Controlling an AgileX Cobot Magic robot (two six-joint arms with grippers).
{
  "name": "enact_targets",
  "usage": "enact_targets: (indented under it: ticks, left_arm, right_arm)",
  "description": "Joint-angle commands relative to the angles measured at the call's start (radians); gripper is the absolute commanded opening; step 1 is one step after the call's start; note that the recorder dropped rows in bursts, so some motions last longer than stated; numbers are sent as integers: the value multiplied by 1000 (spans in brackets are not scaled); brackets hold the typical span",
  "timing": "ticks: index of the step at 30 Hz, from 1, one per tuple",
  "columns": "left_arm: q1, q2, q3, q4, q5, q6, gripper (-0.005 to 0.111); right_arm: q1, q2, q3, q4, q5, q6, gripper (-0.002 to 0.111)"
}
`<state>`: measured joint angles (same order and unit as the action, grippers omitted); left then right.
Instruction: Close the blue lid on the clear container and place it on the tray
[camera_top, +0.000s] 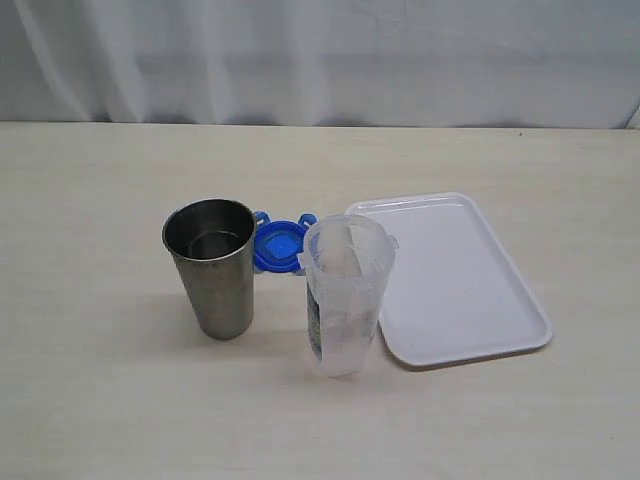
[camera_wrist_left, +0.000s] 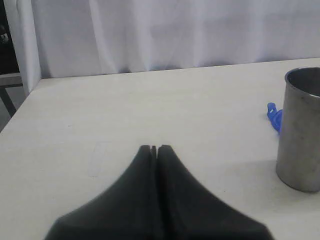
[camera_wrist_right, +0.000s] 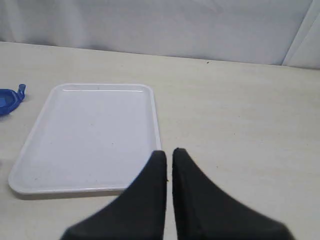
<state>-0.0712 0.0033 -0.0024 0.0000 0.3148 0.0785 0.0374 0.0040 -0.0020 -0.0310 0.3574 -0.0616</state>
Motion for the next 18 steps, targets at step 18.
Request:
enact_targets:
  ticks: [18]
  left_arm:
    - [0,-3,2,0,-184,-4,0]
  right_arm:
    - [-4,-4,2,-3,-2,-3,5]
